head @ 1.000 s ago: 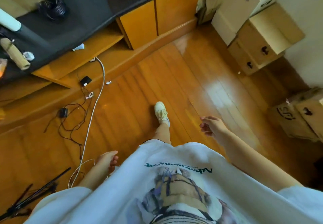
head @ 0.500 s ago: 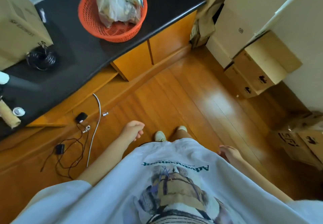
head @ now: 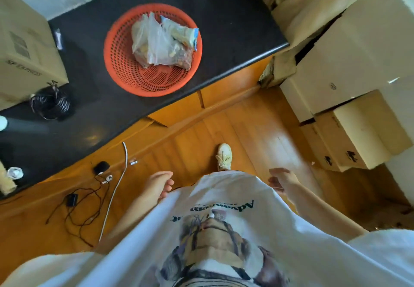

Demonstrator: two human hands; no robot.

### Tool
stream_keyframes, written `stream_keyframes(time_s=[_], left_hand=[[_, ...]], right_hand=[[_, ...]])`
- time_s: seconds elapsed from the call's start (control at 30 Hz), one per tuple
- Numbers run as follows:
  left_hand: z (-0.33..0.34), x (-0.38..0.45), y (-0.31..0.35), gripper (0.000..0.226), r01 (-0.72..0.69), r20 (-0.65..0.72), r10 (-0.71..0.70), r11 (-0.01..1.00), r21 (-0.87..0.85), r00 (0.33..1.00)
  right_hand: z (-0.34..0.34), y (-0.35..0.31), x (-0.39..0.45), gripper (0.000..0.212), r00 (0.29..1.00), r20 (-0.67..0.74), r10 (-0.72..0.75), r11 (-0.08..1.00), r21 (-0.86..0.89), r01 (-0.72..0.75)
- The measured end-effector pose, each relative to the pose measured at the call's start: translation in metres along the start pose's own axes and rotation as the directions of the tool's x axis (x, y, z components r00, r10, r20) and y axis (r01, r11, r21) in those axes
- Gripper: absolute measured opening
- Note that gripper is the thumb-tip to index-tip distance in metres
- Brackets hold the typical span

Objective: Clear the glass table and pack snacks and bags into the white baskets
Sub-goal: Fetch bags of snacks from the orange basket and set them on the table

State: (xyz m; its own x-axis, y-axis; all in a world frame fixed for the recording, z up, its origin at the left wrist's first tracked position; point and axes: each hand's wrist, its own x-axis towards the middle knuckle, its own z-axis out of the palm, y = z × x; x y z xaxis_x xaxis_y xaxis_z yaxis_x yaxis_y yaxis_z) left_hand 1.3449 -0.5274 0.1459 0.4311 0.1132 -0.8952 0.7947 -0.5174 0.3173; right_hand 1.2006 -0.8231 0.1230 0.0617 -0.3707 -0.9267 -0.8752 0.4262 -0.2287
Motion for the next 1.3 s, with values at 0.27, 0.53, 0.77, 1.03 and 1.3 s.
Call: stream_keyframes(time_s=[0.27,0.53,0.77,1.03,1.3], left_hand=[[-0.035,0.02,0.02,0.013,0.121,-0.115,-0.169,0.931,-0.345,0.979],[-0.063,0.065,0.049,0.021,0.298,-0.081,-0.363,0.855,-0.424,0.928],[-0.081,0.106,0.205,0.015,-0.043,-0.061,0.015,0.867,-0.496,0.998],[-0.025,0.169,0.303,0.036,-0.001,0.356,0.232,0.839,-0.545,0.905],[0.025,0.215,0.325,0.043,0.162,0.348,0.085,0.765,-0.623,0.934]], right_hand=[[0.071,-0.186,0.002,0.008,0.959,0.165,-0.231,0.958,-0.133,0.254],[0.147,-0.276,-0.004,0.025,0.917,0.222,-0.333,0.902,-0.209,0.378],[0.178,-0.326,-0.004,0.023,0.843,0.142,-0.519,0.735,-0.429,0.525],[0.231,-0.416,0.02,0.036,0.514,0.155,-0.844,0.271,-0.703,0.657],[0.271,-0.442,0.047,0.046,0.566,0.306,-0.766,0.008,-0.875,0.484]])
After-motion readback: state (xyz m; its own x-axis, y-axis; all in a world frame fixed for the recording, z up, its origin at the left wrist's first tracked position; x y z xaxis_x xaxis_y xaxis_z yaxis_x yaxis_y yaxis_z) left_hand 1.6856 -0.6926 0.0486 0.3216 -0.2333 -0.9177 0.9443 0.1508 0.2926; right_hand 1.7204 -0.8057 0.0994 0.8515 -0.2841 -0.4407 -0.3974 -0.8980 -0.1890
